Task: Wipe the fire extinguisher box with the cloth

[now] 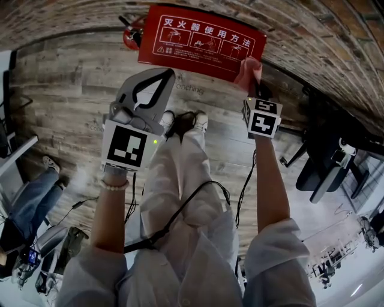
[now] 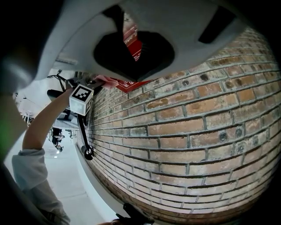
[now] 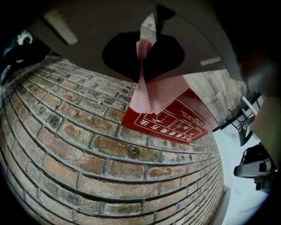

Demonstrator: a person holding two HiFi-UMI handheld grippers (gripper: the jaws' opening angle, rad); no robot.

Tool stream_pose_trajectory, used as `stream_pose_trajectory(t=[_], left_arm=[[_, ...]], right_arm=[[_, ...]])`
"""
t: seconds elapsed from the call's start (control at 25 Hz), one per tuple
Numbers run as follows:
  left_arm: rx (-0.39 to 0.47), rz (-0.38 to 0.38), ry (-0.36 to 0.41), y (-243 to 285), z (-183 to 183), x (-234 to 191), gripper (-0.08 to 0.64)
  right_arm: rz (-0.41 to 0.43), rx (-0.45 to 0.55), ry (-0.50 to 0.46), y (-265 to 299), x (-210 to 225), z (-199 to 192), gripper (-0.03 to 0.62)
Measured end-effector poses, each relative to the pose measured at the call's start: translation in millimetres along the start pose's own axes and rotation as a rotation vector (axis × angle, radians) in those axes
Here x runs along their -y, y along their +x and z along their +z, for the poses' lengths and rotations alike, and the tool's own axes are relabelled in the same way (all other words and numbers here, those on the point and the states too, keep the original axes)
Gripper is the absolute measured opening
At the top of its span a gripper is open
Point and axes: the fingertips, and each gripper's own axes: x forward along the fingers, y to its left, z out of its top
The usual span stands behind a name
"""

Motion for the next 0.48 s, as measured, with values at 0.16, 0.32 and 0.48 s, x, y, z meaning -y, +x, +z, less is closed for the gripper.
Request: stream_pose_trajectory(t=[0.16,0.32,0.48], left_arm=[[0.003,-0.017,0.034,-0.9,3.9,3.0,-0.003],[0.021,-0.002,0.033,-7.1,14.8,0.2,-0.003],[0.040,0.005,0.034,-16.8,31.1,0.9,-0.003]], right_arm=[[0.004,0.033,0.014,-6.9,-0.1,6.4,0.021],[0.020,0.066,0.050,-22.1,0.3,13.2,0.021],[0.039,0.109,0.076,-45.2,-2.4,26.1,0.021]])
